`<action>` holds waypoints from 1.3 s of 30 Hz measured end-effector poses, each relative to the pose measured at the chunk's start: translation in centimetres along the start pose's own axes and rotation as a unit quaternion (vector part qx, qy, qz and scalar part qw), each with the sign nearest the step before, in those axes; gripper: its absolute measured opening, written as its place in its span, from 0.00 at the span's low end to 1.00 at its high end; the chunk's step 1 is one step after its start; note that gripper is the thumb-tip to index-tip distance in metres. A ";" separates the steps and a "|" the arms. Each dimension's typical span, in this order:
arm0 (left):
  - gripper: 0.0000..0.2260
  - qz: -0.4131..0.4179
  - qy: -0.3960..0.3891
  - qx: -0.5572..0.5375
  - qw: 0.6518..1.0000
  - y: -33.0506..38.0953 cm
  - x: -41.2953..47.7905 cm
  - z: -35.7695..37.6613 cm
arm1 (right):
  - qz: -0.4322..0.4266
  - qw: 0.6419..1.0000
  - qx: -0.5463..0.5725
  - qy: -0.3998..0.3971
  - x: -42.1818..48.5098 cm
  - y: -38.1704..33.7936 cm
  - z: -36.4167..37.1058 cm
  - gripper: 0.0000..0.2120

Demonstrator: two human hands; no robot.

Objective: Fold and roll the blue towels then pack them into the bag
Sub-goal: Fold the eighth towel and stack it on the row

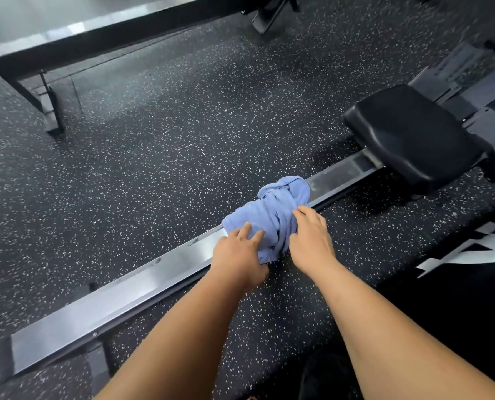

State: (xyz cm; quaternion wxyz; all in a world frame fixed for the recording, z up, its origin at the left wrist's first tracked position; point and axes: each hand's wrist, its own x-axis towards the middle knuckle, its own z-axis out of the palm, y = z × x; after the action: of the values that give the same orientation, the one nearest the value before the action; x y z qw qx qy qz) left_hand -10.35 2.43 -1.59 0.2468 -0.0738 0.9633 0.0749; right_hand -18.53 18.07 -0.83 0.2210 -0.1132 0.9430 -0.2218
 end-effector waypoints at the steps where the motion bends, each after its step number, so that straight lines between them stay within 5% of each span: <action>1: 0.37 0.001 -0.007 -0.001 1.000 -0.2 0.2 -0.2 | -0.006 1.000 0.018 0.019 0.0 0.2 -0.6 0.27; 8: 0.44 -0.006 -0.078 -0.087 0.993 -1.6 -0.3 -1.9 | -0.022 0.987 0.145 0.067 -1.9 0.6 -6.6 0.28; 24: 0.37 0.055 0.200 -0.278 0.938 5.7 -11.0 -17.1 | -0.167 0.963 0.107 0.180 -15.2 -4.8 -22.8 0.25; 31: 0.08 0.112 0.324 -0.242 0.908 12.9 -17.7 -22.5 | -0.166 0.941 0.106 0.274 -25.2 -2.8 -29.5 0.24; 39: 0.07 0.234 0.390 -0.228 0.861 22.7 -24.4 -28.4 | -0.121 0.906 0.121 0.387 -35.8 3.7 -36.6 0.24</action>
State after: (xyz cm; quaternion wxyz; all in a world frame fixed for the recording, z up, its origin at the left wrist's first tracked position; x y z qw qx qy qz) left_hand -6.48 22.11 37.32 -0.1971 0.0760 0.9260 0.3129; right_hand -4.66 45.90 40.01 -0.1778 -0.1045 0.8992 -0.3858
